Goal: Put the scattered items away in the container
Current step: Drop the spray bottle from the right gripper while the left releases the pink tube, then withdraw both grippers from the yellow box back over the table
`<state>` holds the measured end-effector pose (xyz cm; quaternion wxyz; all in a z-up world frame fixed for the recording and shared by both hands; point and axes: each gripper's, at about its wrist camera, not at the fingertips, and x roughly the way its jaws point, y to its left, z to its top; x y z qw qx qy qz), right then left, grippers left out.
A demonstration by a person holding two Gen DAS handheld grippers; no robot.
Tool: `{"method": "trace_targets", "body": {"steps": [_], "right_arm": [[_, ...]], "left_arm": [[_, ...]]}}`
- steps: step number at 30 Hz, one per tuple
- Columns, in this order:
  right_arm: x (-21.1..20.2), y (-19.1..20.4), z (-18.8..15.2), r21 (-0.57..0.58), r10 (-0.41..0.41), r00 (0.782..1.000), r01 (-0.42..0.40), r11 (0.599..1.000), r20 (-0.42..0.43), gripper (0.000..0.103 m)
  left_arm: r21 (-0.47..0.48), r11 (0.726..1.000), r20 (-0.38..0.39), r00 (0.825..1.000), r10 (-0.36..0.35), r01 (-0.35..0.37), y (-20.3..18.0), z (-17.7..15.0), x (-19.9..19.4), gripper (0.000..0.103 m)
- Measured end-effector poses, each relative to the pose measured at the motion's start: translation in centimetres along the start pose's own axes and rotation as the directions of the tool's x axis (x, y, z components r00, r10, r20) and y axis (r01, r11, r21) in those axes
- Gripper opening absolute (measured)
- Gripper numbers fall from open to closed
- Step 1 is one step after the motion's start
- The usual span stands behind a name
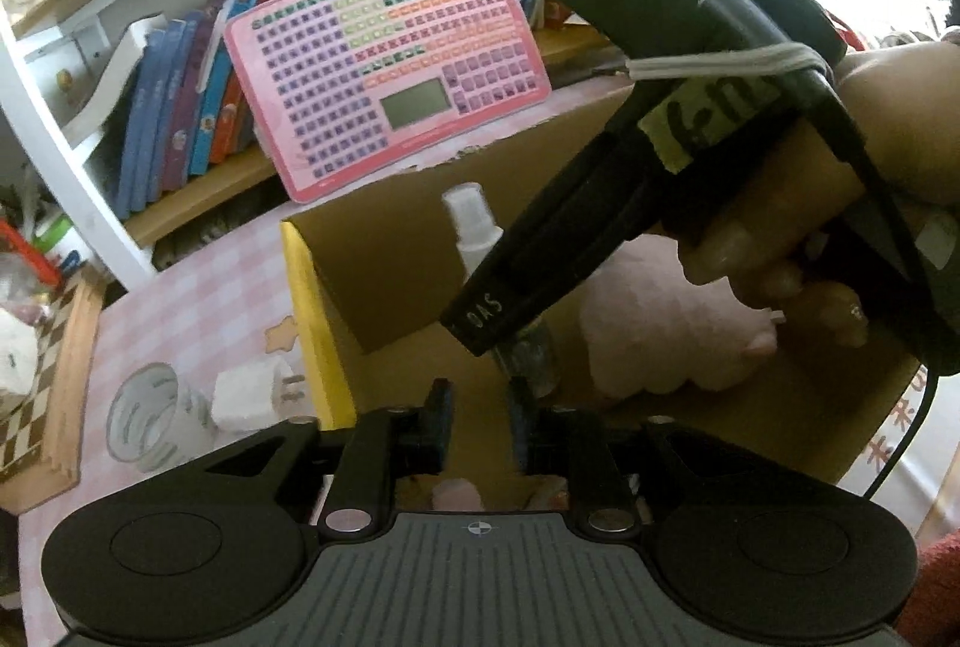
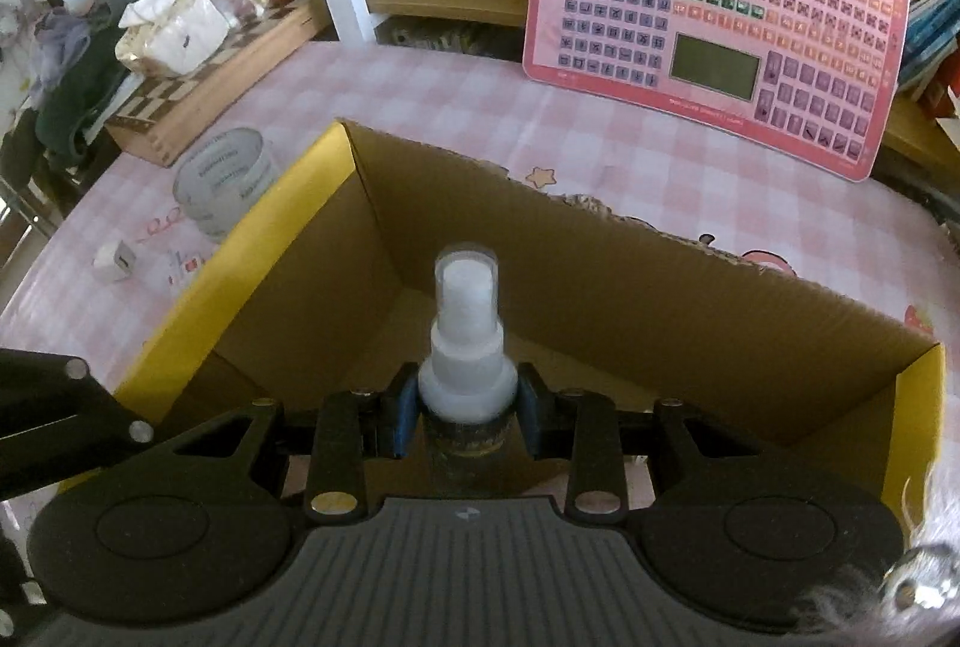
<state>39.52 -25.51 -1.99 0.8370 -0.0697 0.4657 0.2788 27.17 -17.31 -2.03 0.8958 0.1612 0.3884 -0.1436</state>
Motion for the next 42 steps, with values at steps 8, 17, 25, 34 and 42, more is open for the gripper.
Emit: {"method": "trace_targets", "body": {"steps": [8, 17, 25, 34, 42], "right_arm": [[-3.5, 0.7, 0.2, -0.003, 0.017, 0.993, -0.017, 1.0, 0.12, 0.066], [-8.0, 1.7, -1.9, -0.01, 0.008, 0.974, -0.006, 1.0, 0.226, 0.07], [-11.4, 1.6, -4.2, 0.032, -0.053, 0.952, 0.045, 0.998, 0.302, 0.07], [-13.9, 2.3, -7.5, 0.109, -0.161, 0.932, 0.132, 0.985, 0.325, 0.071], [-15.6, 4.7, -11.0, 0.177, -0.285, 0.905, 0.238, 0.955, 0.316, 0.071]], "left_arm": [[-0.01, 0.999, 0.078, 0.996, 0.045, -0.045, 0.0, 0.0, -3.1, 0.068], [-0.119, 0.99, 0.19, 0.977, 0.099, -0.077, 1.2, -0.6, -8.2, 0.081], [-0.215, 0.972, 0.208, 0.968, 0.139, -0.094, 2.4, -2.6, -11.5, 0.086], [-0.221, 0.973, 0.236, 0.965, 0.113, -0.059, 3.0, -4.7, -13.1, 0.087], [-0.205, 0.979, 0.268, 0.961, 0.064, -0.008, 4.8, -7.4, -14.8, 0.092]]}}
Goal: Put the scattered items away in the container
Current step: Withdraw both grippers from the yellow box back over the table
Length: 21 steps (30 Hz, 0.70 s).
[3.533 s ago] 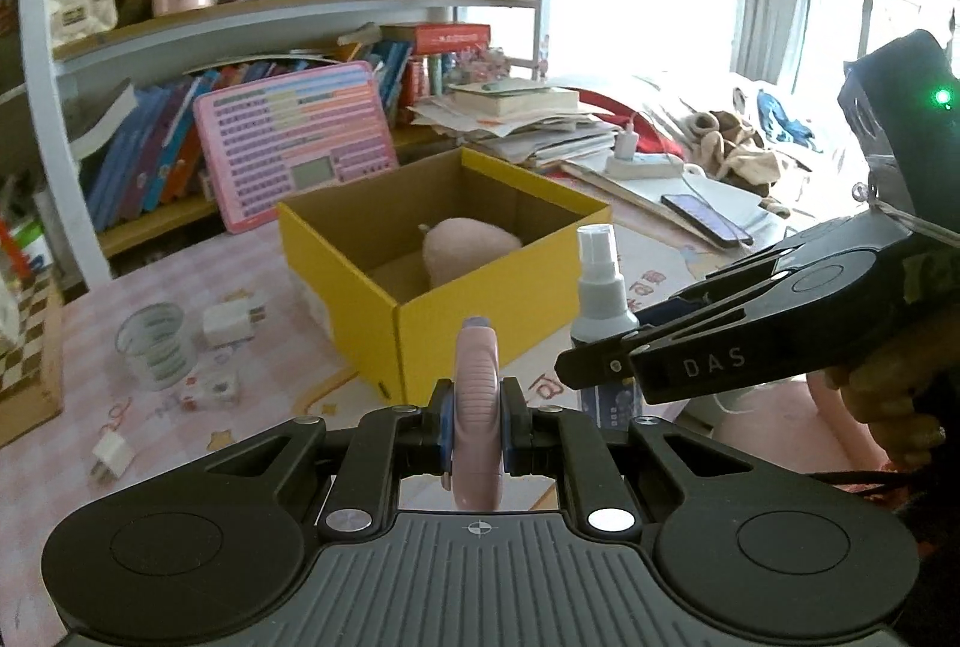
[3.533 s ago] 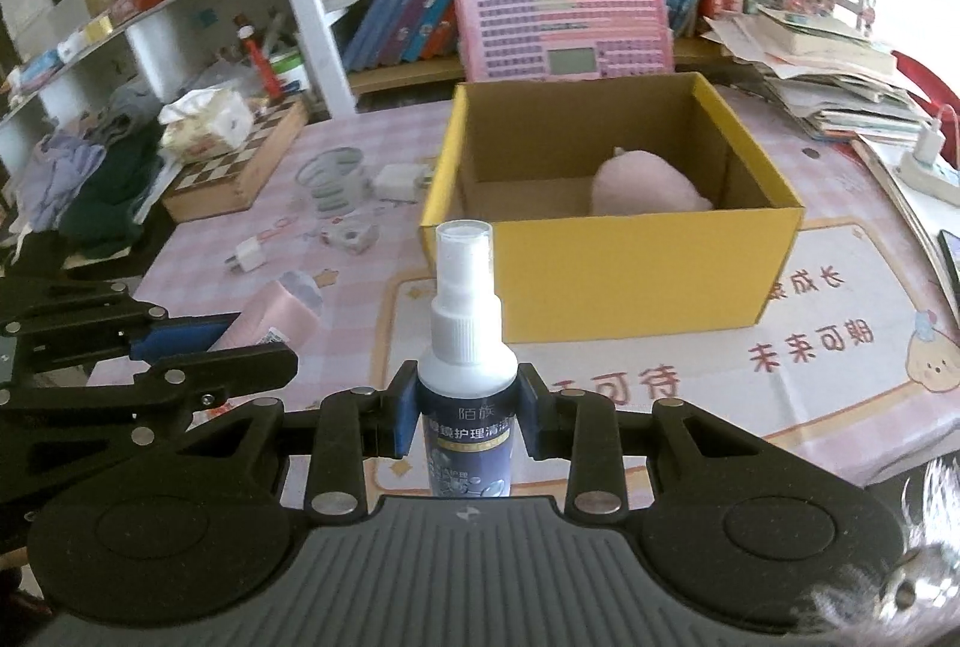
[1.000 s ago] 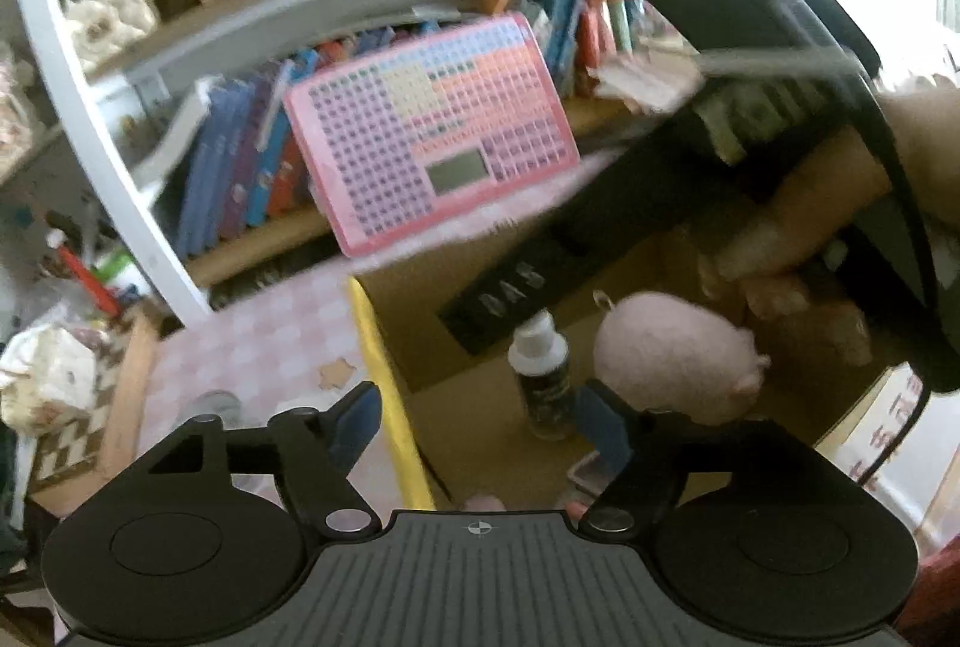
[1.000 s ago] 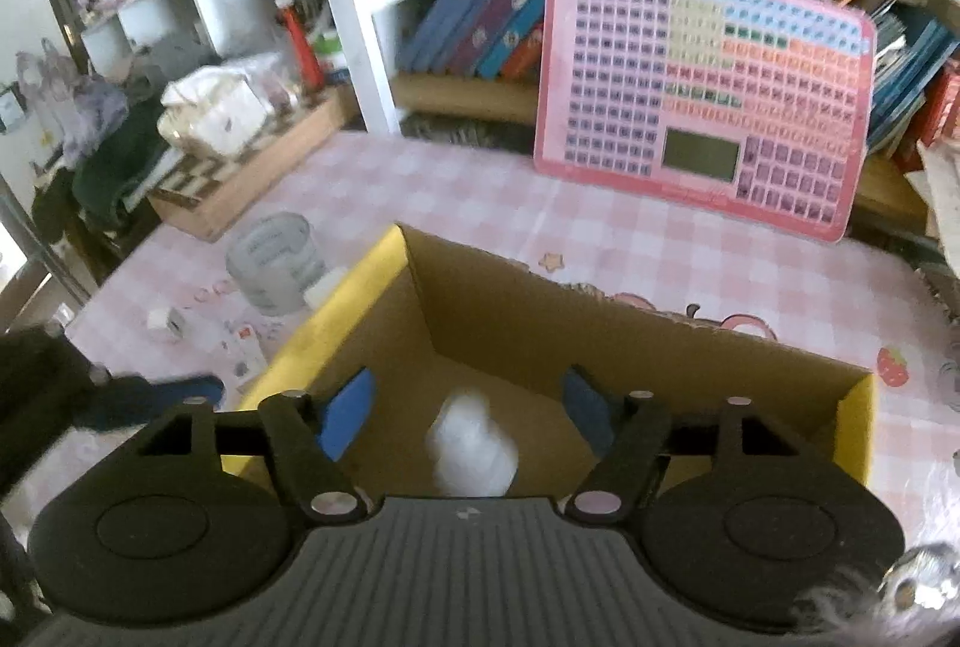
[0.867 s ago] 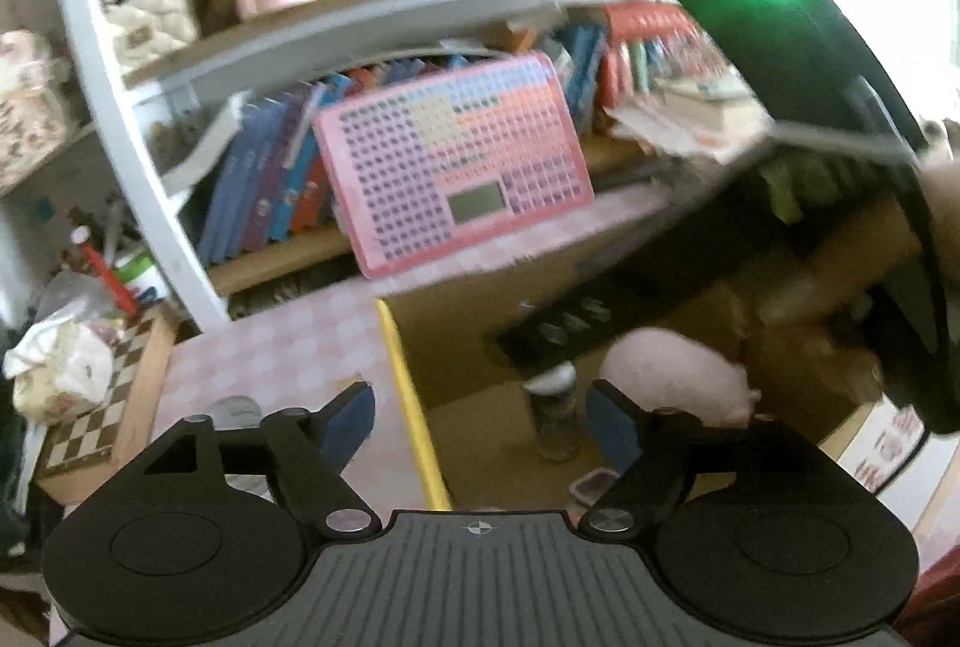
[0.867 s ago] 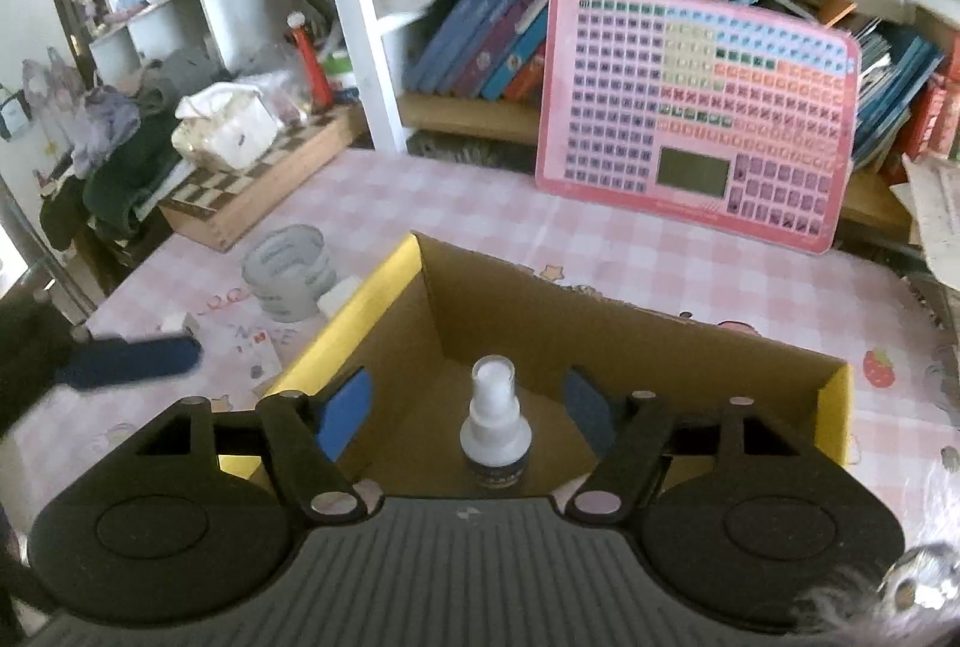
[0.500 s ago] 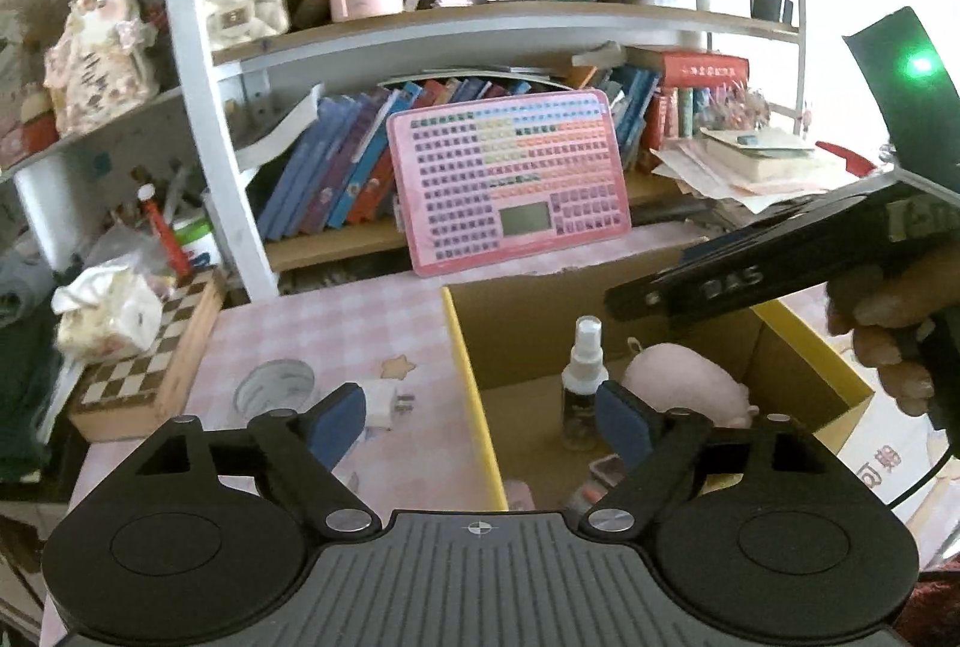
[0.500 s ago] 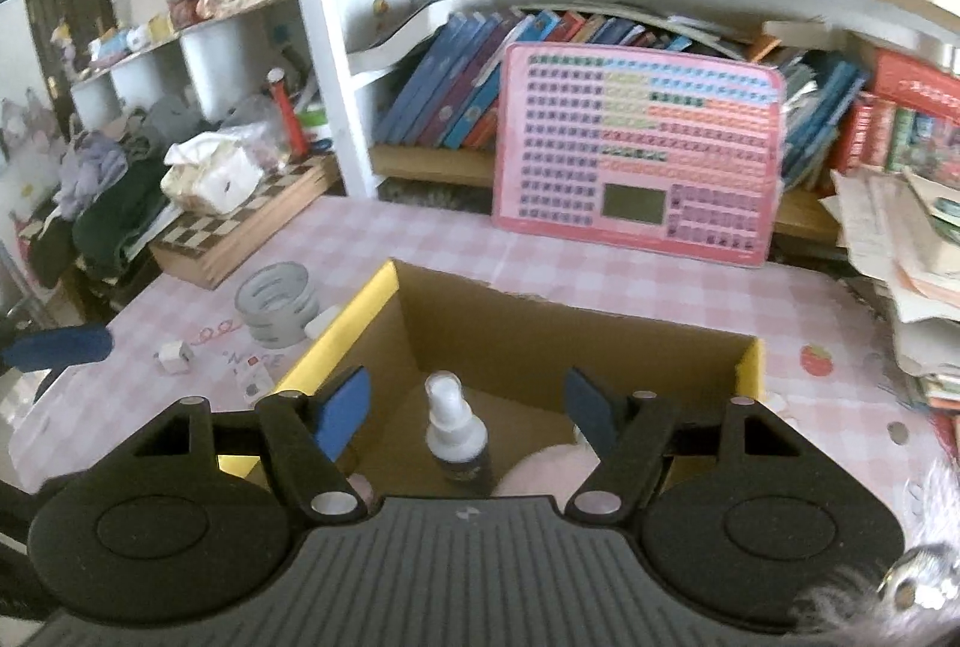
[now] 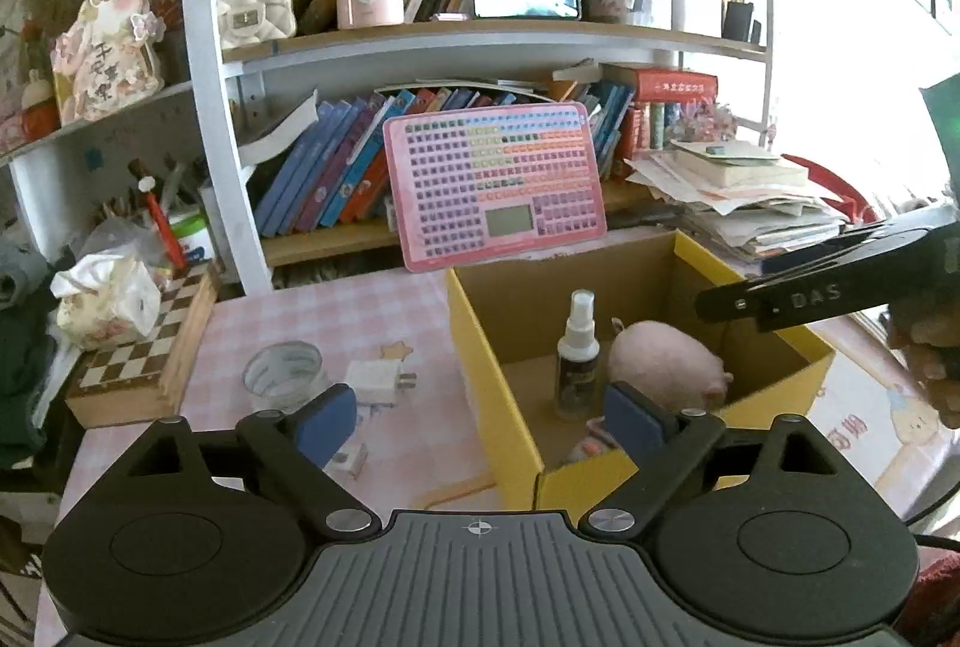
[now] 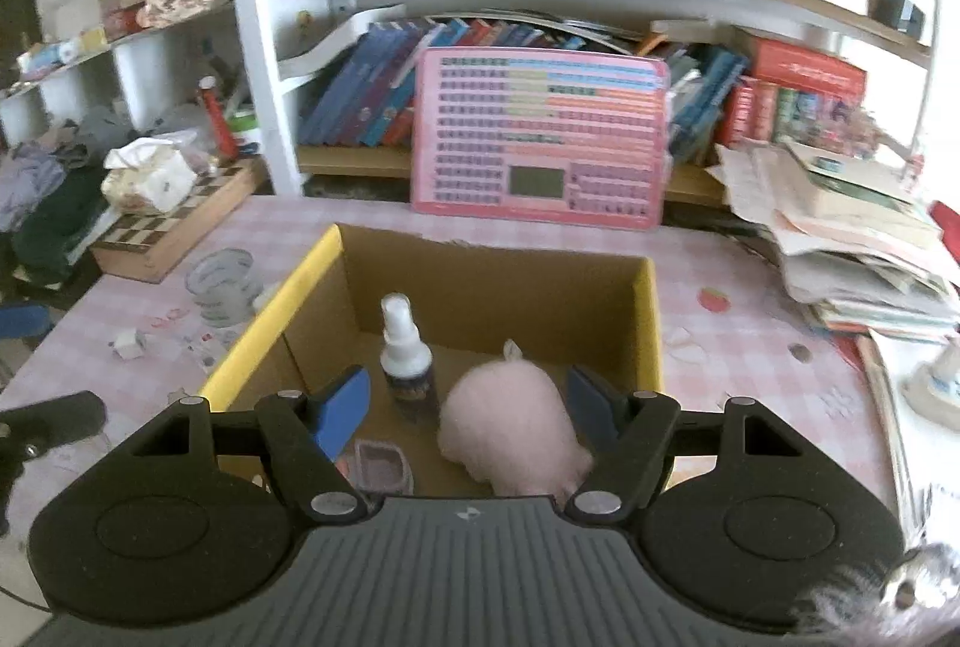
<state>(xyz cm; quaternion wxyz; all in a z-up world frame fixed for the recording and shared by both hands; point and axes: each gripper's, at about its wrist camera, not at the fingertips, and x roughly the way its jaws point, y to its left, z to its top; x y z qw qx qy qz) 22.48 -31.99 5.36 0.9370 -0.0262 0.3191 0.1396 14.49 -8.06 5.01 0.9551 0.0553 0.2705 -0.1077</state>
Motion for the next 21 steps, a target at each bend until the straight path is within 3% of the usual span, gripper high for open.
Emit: {"method": "trace_targets", "body": {"steps": [9, 21], "right_arm": [[-3.6, 3.5, -3.1, 0.062, -0.127, 0.992, 0.127, 0.99, 0.0, 0.071], [-6.2, 8.4, -6.5, 0.099, -0.195, 0.98, 0.198, 0.975, -0.04, 0.071]], "left_arm": [[0.008, 0.999, -0.023, 0.998, -0.053, 0.053, 3.5, -2.6, -2.6, 0.093], [0.036, 0.995, -0.043, 0.995, -0.09, 0.091, 7.0, -5.3, -5.3, 0.093]]}}
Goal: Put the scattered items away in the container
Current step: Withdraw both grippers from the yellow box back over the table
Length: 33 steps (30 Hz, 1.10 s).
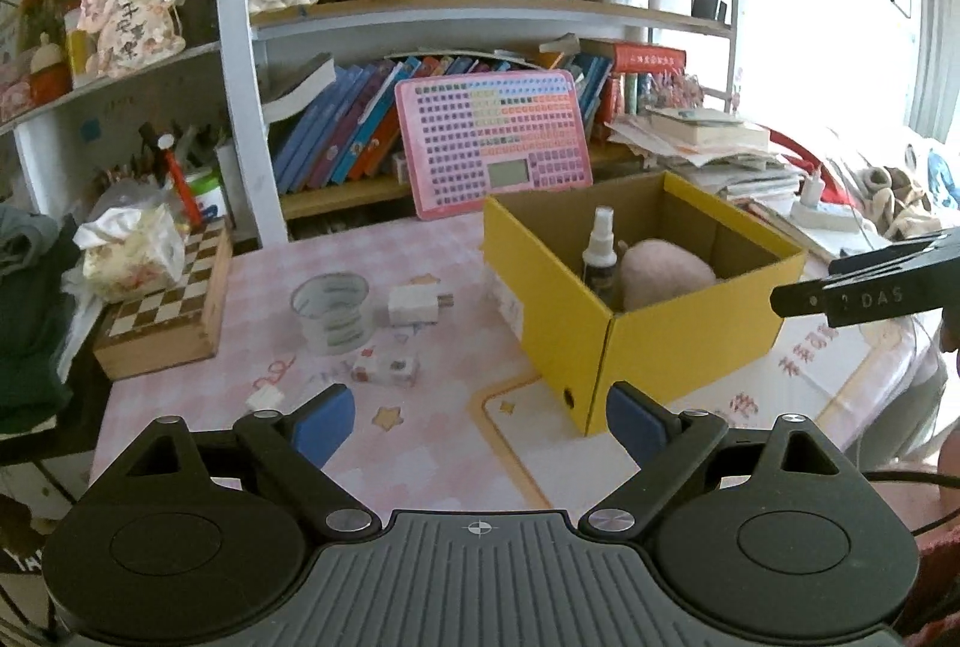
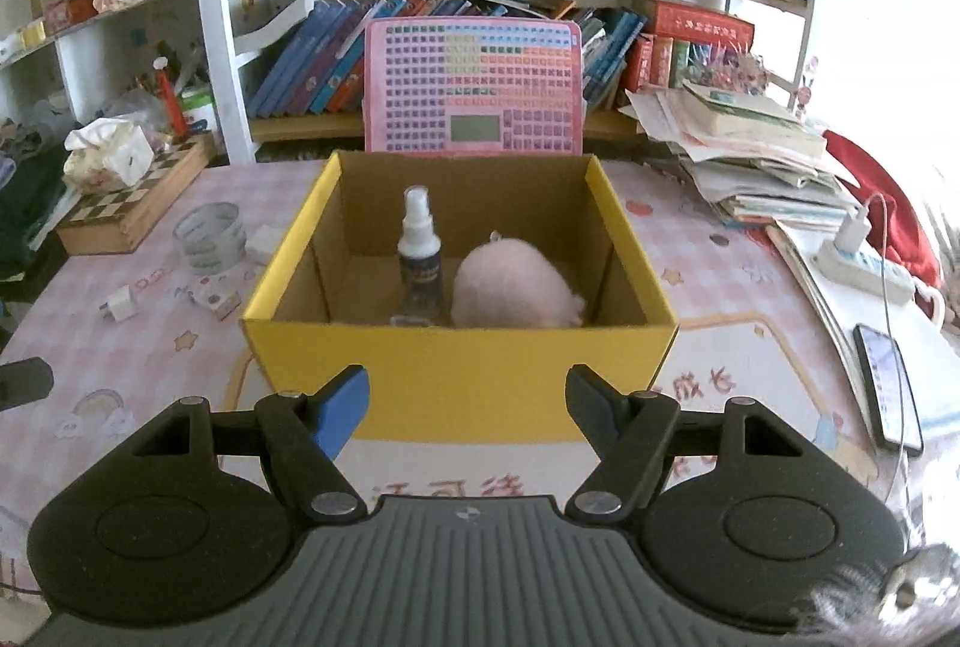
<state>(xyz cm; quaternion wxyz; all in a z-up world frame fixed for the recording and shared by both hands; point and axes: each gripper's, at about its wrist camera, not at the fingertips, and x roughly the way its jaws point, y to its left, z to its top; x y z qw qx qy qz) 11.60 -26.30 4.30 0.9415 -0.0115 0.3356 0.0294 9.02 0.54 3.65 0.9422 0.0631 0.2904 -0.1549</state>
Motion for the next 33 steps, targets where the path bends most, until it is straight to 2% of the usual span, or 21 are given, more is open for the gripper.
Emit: {"method": "trace_targets", "body": {"steps": [13, 16, 22, 33], "right_arm": [[-0.8, 6.8, -3.9, -0.022, 0.044, 0.997, -0.046, 0.999, -0.069, 0.071], [-0.7, 8.3, -4.1, -0.054, 0.072, 0.994, -0.076, 0.996, -0.086, 0.076], [-0.3, 11.4, -4.4, -0.112, 0.131, 0.983, -0.146, 0.983, -0.13, 0.076], [0.3, 15.7, -4.0, -0.184, 0.193, 0.971, -0.218, 0.959, -0.144, 0.076]], "left_arm": [[0.022, 0.999, -0.061, 0.998, -0.025, 0.026, 2.5, -3.4, -1.7, 0.094], [0.019, 1.0, -0.079, 0.997, -0.014, 0.016, 3.2, -3.9, -1.9, 0.094], [0.001, 1.0, -0.1, 0.995, 0.004, -0.004, 4.6, -5.1, -2.4, 0.094], [-0.046, 0.997, -0.108, 0.993, 0.051, -0.057, 7.1, -6.4, -3.7, 0.094]]}}
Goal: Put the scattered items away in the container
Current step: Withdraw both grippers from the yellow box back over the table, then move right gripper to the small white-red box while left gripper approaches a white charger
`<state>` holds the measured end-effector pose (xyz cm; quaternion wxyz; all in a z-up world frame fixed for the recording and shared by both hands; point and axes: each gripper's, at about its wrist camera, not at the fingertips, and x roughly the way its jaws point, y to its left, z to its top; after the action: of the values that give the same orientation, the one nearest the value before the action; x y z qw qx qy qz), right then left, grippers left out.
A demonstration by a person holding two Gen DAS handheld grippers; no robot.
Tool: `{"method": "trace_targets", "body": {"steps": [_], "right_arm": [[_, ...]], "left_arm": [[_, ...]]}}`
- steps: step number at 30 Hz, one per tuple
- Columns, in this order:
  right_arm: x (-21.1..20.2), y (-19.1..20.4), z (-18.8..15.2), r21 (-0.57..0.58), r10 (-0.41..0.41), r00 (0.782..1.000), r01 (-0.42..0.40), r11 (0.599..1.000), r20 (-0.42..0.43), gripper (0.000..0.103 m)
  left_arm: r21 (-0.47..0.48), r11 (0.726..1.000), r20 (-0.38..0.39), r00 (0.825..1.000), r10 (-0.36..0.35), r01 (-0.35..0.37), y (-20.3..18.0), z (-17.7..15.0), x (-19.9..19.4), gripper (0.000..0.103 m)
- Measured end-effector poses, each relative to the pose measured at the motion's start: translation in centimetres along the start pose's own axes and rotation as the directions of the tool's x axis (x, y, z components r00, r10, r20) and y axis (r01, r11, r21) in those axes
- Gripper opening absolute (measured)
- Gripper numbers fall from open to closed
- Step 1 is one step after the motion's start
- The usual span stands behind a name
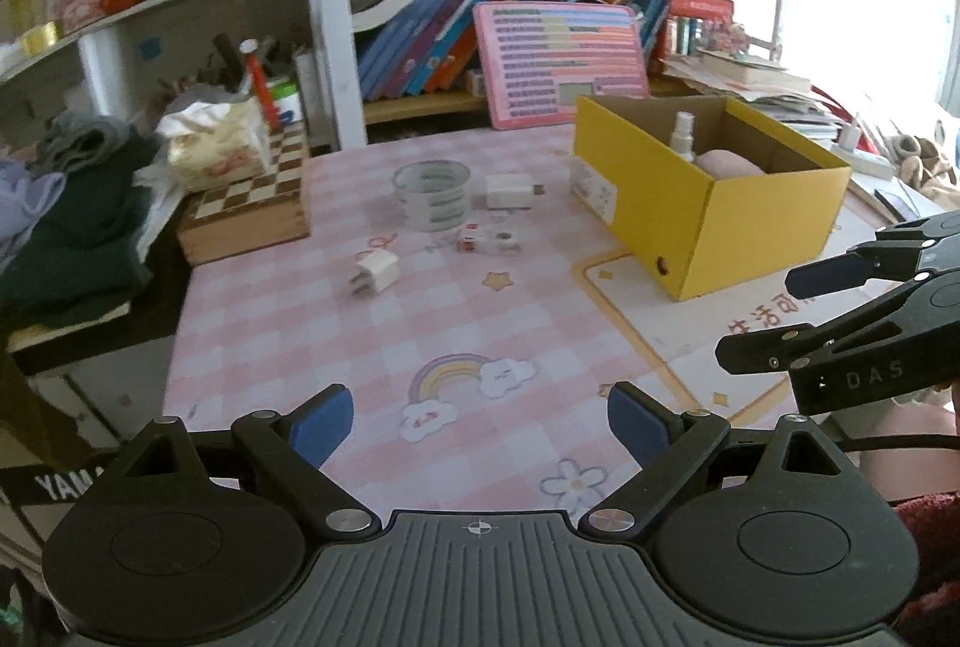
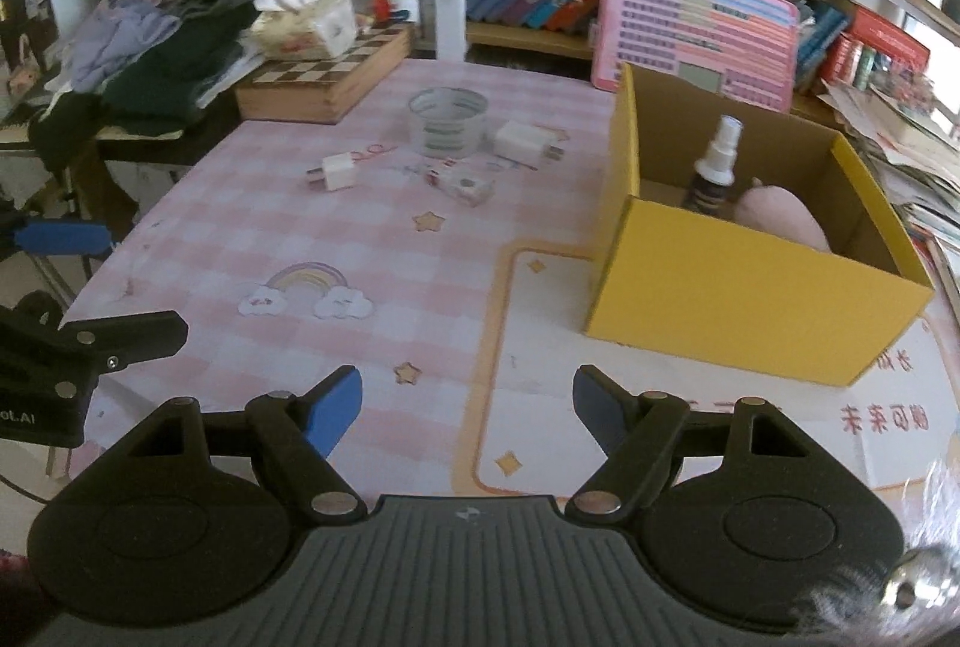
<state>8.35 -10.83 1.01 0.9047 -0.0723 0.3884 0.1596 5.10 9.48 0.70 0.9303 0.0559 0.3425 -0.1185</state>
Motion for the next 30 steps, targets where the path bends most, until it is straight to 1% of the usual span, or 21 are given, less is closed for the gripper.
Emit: {"method": "trace_targets", "body": {"steps": [7, 14, 19, 30], "right_arm": [[0.9, 1.9, 1.4, -0.053, 0.023, 1.0, -0.023, 0.998, 0.012, 0.077], [2.4, 2.6, 2.8, -0.069, 0.033, 0.999, -0.032, 0.997, 0.01, 0.077], [4.1, 2.4, 4.3, -0.05, 0.039, 0.999, -0.039, 0.998, 0.007, 0.075], [8.9, 1.0, 8.3, 0.007, 0.064, 0.998, -0.064, 0.998, -0.023, 0.075]], "left_arm": [[-0.025, 0.999, 0.003, 1.0, 0.023, -0.023, 1.2, -0.1, -0.2, 0.094], [-0.037, 0.998, 0.008, 0.999, 0.04, -0.04, 2.0, 0.3, 0.6, 0.094], [-0.029, 0.998, 0.005, 0.999, 0.052, -0.051, 2.4, 1.2, 2.1, 0.094], [-0.022, 0.996, -0.012, 0.997, 0.081, -0.082, 3.8, 3.4, 6.3, 0.094]]}}
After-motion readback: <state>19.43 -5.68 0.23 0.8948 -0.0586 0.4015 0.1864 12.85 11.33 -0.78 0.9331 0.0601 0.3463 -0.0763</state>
